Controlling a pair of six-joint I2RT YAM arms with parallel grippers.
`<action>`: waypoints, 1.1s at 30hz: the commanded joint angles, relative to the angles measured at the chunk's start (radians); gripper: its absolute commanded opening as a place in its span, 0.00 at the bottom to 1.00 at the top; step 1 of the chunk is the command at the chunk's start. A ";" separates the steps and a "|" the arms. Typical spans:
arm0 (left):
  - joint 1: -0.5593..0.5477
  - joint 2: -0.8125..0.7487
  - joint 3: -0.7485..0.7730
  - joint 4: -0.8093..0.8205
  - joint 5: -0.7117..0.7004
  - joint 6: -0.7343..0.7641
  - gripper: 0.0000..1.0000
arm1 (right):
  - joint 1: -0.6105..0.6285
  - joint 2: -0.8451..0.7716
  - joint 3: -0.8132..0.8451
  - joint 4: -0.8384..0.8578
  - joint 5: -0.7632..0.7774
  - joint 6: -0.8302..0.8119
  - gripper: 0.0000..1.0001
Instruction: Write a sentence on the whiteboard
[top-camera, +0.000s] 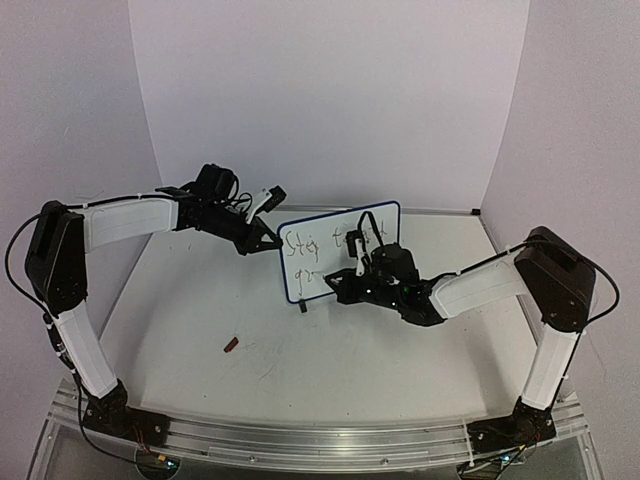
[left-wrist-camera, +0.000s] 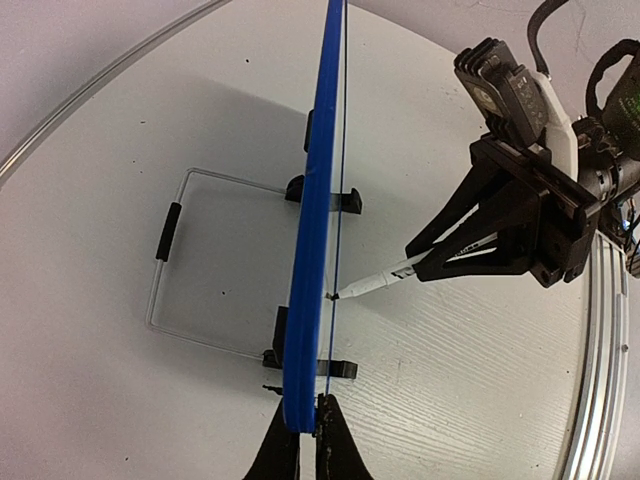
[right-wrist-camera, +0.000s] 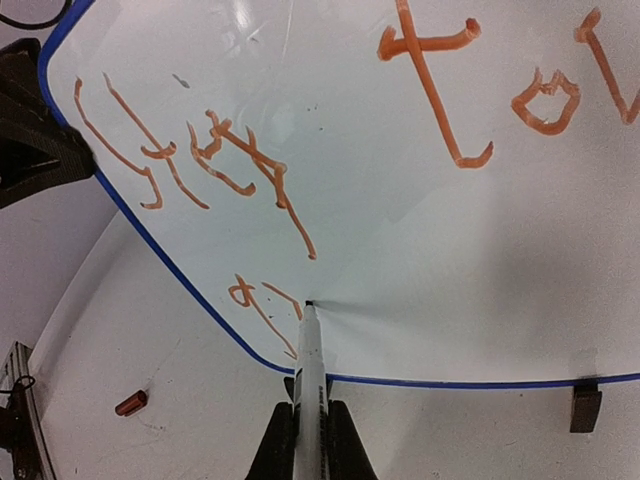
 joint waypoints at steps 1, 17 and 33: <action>-0.002 0.038 0.004 -0.101 -0.058 0.036 0.00 | -0.004 -0.032 -0.012 0.043 0.075 0.020 0.00; -0.004 0.035 0.005 -0.101 -0.060 0.035 0.00 | -0.003 -0.065 -0.039 0.066 0.046 0.008 0.00; -0.004 0.036 0.004 -0.103 -0.062 0.036 0.00 | -0.004 -0.176 -0.128 0.060 0.004 -0.009 0.00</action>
